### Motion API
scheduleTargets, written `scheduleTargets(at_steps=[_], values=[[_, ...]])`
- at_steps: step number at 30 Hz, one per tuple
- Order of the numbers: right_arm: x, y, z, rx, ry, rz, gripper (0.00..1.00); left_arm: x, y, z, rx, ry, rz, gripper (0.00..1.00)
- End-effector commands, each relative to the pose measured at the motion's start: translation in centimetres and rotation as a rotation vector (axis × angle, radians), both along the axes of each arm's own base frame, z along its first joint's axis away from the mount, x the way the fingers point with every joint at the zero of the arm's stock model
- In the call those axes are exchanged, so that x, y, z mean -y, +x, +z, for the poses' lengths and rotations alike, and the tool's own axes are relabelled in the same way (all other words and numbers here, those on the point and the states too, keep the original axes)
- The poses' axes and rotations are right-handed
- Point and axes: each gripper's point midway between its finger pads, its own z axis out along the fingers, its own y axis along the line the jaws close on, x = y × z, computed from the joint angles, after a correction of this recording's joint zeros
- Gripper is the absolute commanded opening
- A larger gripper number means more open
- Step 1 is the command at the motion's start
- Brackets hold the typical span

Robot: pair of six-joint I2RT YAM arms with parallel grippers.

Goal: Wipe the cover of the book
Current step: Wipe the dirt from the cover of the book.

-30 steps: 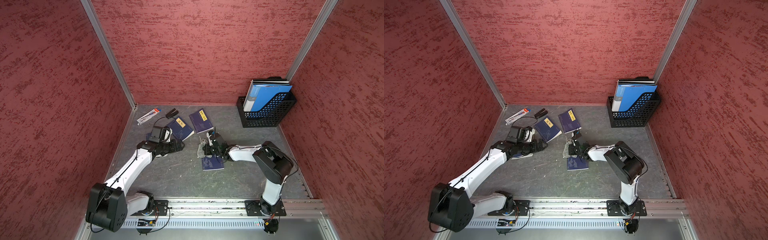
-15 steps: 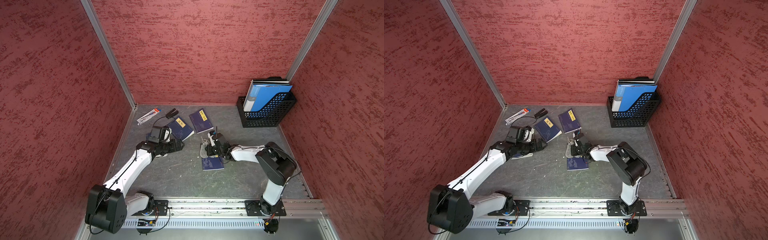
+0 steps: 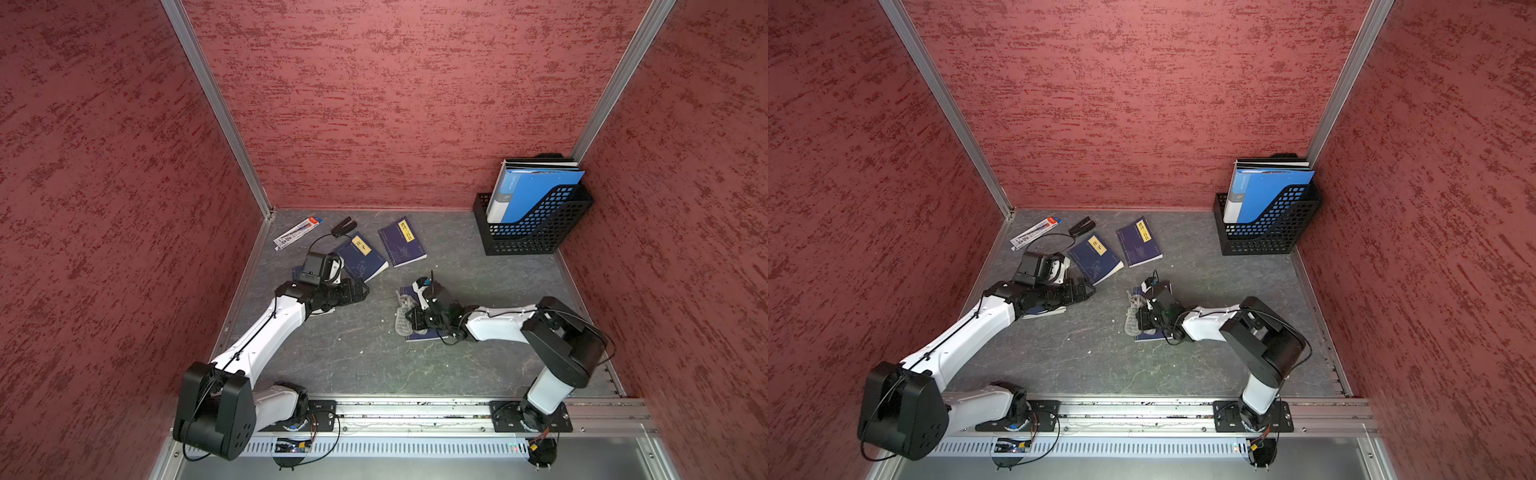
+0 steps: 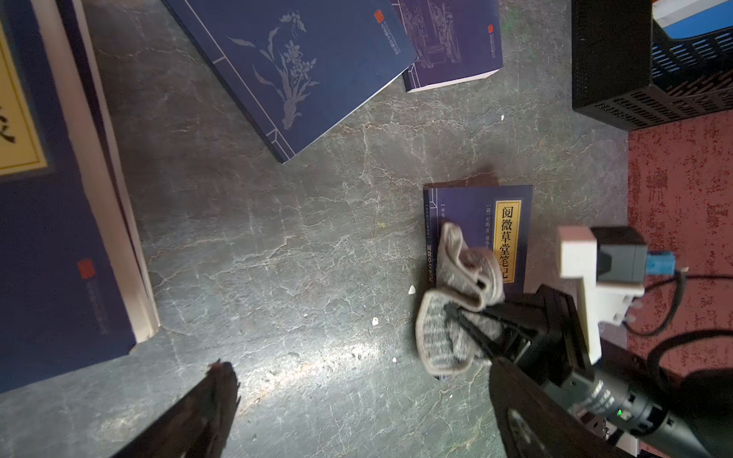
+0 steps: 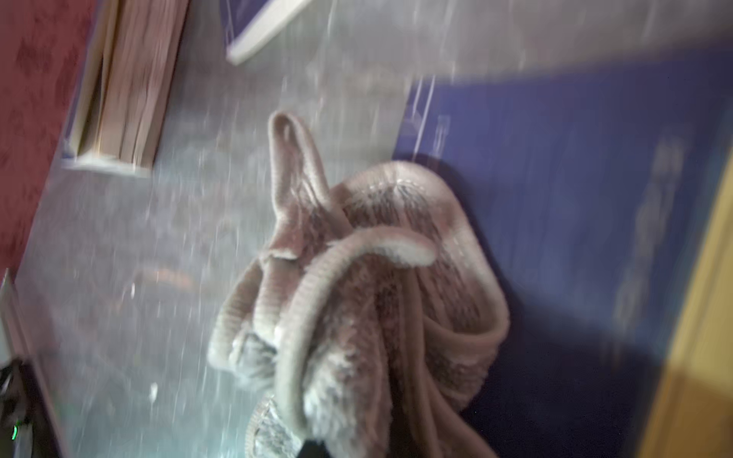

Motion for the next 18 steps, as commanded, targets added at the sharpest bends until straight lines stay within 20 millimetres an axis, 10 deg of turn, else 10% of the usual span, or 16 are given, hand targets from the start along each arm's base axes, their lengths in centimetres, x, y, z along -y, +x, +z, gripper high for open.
scheduleTargets(at_steps=[1, 9, 18], values=[[5.7, -0.6, -7.1, -0.178, -0.253, -0.045, 0.07, -0.4, 0.1, 0.2, 0.021, -0.001, 0.018, 1.0], [3.9, 3.5, -6.3, -0.135, -0.25, 0.009, 0.07, -0.4, -0.3, 0.3, 0.024, -0.006, 0.027, 1.0], [4.9, -3.2, -5.4, -0.169, -0.223, 0.042, 0.07, -0.3, 0.1, 0.1, 0.023, -0.003, 0.021, 1.0]])
